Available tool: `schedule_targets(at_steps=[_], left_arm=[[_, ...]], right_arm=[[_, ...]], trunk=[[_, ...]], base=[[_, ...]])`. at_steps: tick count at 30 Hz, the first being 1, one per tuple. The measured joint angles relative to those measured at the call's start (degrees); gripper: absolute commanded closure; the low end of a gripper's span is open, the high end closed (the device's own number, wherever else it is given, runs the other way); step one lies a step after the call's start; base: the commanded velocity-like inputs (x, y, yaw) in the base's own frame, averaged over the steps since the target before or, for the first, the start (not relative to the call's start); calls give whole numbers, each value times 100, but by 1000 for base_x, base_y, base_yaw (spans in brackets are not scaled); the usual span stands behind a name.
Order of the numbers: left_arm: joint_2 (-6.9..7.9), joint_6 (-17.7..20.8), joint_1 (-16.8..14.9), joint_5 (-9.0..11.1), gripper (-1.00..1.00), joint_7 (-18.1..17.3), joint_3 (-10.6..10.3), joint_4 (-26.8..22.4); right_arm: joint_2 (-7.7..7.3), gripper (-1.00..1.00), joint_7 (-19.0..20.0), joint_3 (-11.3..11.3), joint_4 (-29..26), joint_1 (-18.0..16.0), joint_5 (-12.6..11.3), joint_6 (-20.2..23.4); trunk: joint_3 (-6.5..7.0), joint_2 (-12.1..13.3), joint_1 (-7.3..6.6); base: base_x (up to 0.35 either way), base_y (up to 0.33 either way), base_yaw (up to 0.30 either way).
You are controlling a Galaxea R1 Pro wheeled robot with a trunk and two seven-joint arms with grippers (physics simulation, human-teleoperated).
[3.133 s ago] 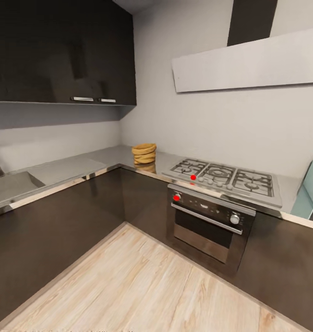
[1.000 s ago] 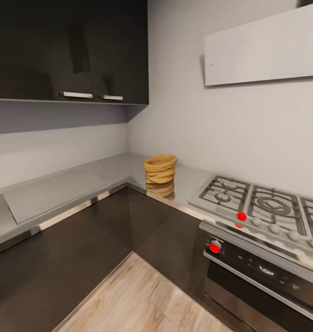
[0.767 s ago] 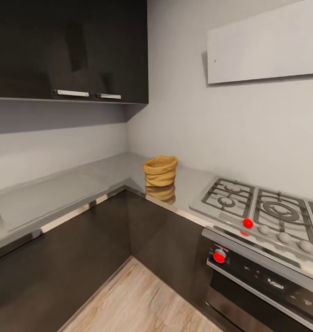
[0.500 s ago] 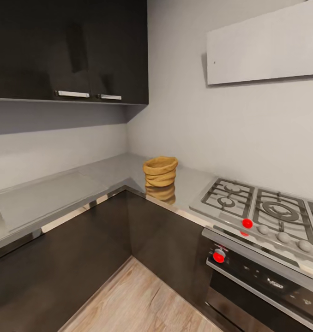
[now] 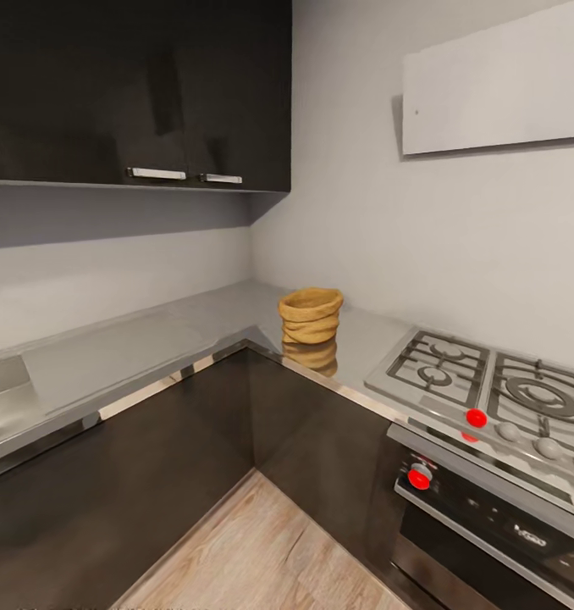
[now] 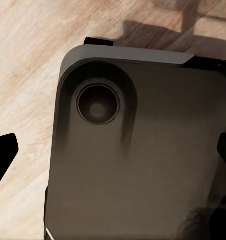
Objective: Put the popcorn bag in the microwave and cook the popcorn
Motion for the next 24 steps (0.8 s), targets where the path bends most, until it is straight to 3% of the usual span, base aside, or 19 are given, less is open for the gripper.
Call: schedule_targets(at_steps=[16, 18, 20, 21, 23, 24], left_arm=[[0, 2, 0, 0, -100, 0, 0, 0], [-1, 2, 0, 0, -100, 0, 0, 1], [-1, 2, 0, 0, -100, 0, -1, 2], [-2, 2, 0, 0, -100, 0, 0, 1], [-5, 2, 0, 0, -100, 0, -1, 2], [-6, 2, 0, 0, -100, 0, 0, 1]], right_arm=[[12, -100, 10, 42, -28, -7, 136, -36], [155, -100, 6, 70, -247, -19, 334, -14], [496, -100, 5, 145, -1008, -22, 709, 272], [606, -100, 8, 155, -1343, -21, 811, 547], [898, -100, 29, 178, -2485, -22, 948, 1581], [903, -100, 36, 183, -2890, -20, 964, 1865]], trunk=[[0, 0, 0], [0, 0, 0], [1, 0, 0], [1, 0, 0], [2, 0, 0], [1, 0, 0]], base=[[0, 0, 1], [0, 0, 0], [0, 0, 0], [0, 0, 0], [0, 0, 0], [0, 0, 0]])
